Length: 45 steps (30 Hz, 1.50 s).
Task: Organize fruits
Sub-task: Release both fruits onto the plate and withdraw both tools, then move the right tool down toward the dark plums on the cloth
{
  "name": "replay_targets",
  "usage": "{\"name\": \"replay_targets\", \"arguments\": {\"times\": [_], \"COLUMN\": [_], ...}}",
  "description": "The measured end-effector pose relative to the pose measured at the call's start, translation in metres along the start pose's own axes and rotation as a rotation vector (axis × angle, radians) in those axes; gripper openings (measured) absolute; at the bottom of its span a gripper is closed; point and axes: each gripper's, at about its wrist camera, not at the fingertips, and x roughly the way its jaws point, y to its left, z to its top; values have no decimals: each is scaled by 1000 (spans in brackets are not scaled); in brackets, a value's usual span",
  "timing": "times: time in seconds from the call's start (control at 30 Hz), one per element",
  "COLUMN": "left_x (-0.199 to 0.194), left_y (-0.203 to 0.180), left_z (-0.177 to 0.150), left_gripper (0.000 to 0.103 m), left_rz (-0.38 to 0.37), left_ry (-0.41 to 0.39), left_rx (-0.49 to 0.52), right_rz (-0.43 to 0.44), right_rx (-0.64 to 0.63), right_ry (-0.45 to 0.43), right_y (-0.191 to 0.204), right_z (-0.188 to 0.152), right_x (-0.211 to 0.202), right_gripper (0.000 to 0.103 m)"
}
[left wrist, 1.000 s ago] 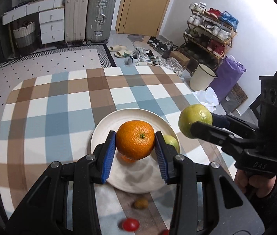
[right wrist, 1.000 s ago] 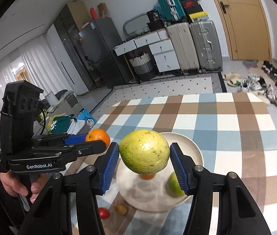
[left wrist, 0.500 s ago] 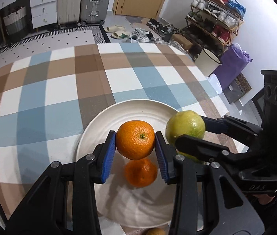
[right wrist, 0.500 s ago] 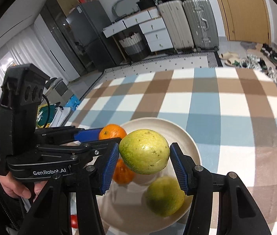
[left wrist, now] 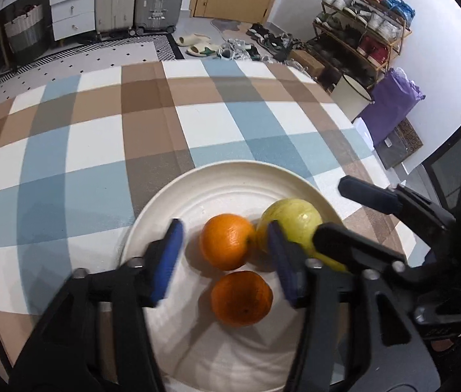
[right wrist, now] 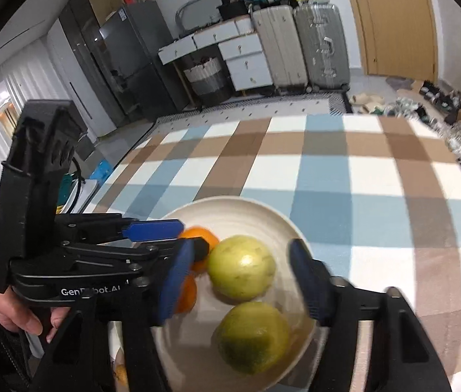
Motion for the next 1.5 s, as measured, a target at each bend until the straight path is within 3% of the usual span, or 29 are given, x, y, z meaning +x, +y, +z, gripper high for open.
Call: {"name": "replay_targets", "arguments": {"times": [0.17,0.3,0.43,0.67,0.87,1.33,1.5], "left_x": [-26,-48,-72,-108,-132,-171,-177], "left_y": [-7,-12,-13,-21,-25,-38,-46], "left_z": [-4,-13,-30,-59,-88,-176,-205], "left_gripper": [60,73,73,86,101,102,102], "left_rz": [18,66,94,163,187,234,248], "left_ry": [-51,-96,-139,-188,-219,-243,-244], "left_rx": [26,25,-6,-7,-31,-70,-64], "right_rz": [3,3,5,-5,1,44,20], "right_rx": [-12,-16,-19,-43,-49,-61,-57], "right_ry": [-73,-106,-134,-185,-201,-182,-140], "right_y": [5,11,19,39,52,76,77], "right_z": [4,4,1,-10,-29,-90,-119], "right_x": [-29,-47,-65,-102,-125,-167,-169], "right_gripper": [72,81,83,96,96,103,103]}}
